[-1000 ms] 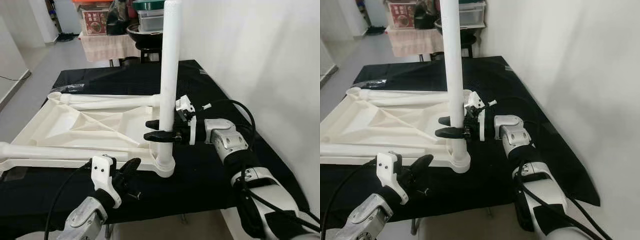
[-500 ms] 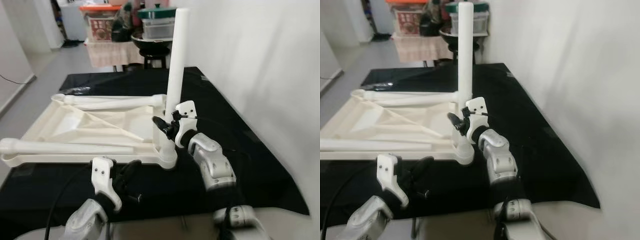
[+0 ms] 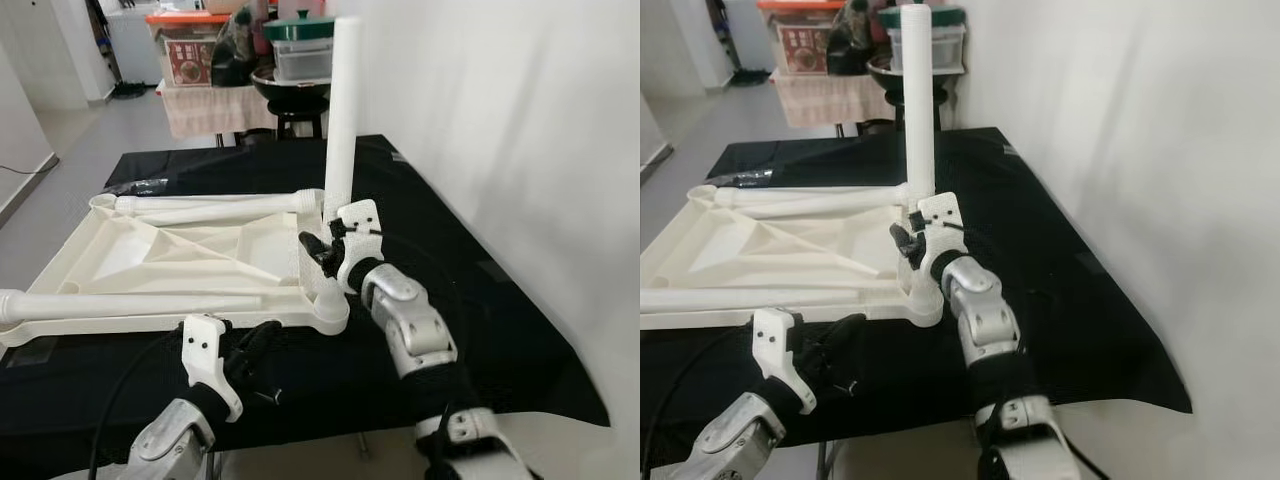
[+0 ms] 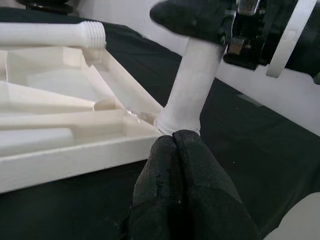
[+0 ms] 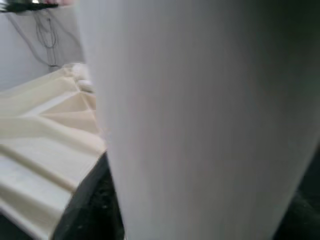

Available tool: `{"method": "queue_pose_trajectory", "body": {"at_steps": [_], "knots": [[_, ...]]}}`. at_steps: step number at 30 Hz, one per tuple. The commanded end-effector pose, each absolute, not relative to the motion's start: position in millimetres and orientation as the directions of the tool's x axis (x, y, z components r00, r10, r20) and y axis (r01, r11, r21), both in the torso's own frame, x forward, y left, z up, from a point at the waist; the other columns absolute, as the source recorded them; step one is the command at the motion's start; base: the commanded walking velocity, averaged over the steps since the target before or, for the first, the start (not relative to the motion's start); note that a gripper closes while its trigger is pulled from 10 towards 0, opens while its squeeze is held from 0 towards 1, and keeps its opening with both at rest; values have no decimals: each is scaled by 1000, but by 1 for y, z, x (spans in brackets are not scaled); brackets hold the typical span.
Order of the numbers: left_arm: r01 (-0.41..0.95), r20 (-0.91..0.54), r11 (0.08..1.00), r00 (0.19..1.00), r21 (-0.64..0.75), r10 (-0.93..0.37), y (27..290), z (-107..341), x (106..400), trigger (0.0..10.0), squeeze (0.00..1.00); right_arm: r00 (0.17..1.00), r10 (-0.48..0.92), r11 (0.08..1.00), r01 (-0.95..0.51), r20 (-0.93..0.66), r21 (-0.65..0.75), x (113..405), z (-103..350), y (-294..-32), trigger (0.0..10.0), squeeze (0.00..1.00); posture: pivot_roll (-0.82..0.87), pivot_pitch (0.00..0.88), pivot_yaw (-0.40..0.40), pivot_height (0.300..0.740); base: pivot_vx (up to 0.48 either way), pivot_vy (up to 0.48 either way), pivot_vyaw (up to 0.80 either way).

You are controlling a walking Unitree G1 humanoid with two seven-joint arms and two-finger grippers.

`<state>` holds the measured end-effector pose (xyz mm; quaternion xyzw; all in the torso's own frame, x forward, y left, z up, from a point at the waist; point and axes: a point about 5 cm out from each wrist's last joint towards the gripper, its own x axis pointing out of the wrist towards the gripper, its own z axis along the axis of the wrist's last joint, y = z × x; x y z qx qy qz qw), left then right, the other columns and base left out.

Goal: Building children table

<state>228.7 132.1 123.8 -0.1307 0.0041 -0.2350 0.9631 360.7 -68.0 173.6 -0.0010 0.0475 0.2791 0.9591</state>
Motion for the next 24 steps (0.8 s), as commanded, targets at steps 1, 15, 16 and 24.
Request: {"method": "queue_pose_trajectory", "body": {"at_steps": [1,15,16,24], "knots": [[448,54,857,891,-255,-451,133,124,231,10000,0,712,702,712,-700,-24,60,363,189,-65,10000,1000,7,0,-26,740,0,0,0],[449,45,858,891,-252,-453,133,122,232,10000,0,332,928,326,-943,-167,-65,370,196,-100,10000,0,34,0,-29,740,0,0,0],[448,45,858,891,-252,-453,133,122,232,10000,0,328,929,324,-945,-173,-51,372,195,-102,10000,0,35,0,-29,740,0,0,0],[451,42,856,889,-254,-456,132,122,231,10000,0,251,958,259,-965,-138,39,371,195,-104,10000,0,32,0,-22,740,0,0,0]]}}
